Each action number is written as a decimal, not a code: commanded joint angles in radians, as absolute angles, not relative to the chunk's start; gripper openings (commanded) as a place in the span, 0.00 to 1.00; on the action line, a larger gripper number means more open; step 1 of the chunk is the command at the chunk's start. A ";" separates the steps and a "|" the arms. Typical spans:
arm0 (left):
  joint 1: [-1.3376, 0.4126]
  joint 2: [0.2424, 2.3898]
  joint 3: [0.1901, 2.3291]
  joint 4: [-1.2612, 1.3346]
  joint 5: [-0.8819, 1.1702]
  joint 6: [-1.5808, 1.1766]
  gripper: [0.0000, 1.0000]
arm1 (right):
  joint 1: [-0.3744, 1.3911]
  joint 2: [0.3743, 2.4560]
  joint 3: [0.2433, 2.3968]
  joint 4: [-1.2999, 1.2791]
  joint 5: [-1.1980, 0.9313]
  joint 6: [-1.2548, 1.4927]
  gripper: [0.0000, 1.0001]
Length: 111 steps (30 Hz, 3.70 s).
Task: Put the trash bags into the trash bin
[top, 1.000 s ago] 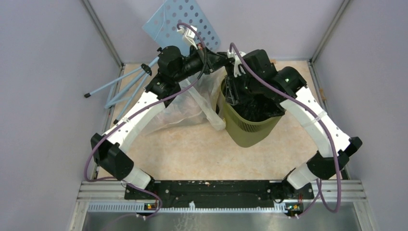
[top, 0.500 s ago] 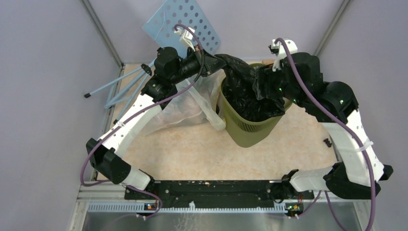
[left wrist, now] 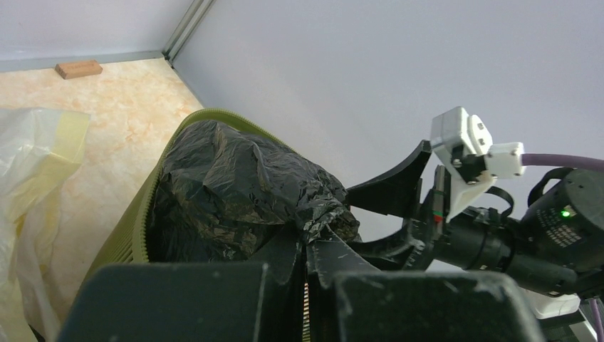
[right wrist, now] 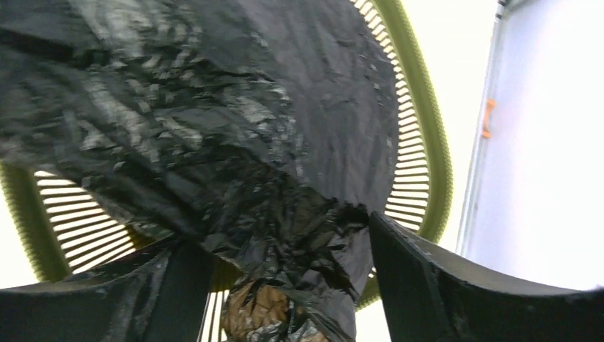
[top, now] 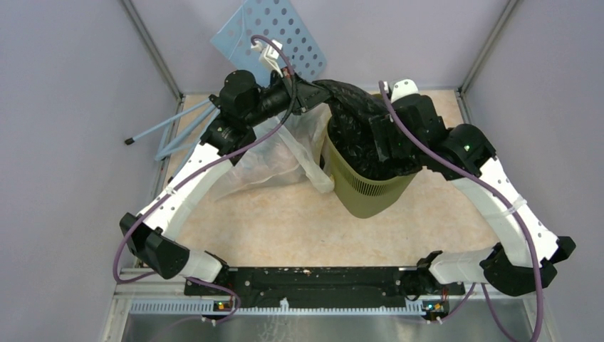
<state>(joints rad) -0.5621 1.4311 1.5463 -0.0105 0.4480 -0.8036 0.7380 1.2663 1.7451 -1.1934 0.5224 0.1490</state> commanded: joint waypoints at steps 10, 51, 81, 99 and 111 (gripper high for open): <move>-0.540 1.375 1.555 -0.124 0.480 -0.734 0.00 | 0.613 1.289 1.903 -1.101 0.643 0.208 0.26; -0.367 1.820 1.721 -0.291 0.776 -0.639 0.09 | 0.059 1.779 2.093 -0.975 -0.062 0.141 0.25; -0.383 1.705 1.430 -0.161 0.840 -0.676 0.16 | -0.061 1.402 1.646 -0.859 -0.126 0.297 0.65; -0.400 1.692 1.396 -0.117 0.894 -0.686 0.16 | -0.127 1.279 1.439 -0.762 -0.108 0.378 0.71; -0.394 1.559 1.406 -0.238 0.646 -0.619 0.68 | -0.127 1.196 1.631 -0.873 0.101 0.323 0.83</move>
<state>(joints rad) -0.3969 1.6382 1.3743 -0.2123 0.7479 -0.6552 -0.1230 1.2556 1.5494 -0.8536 0.0246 0.3523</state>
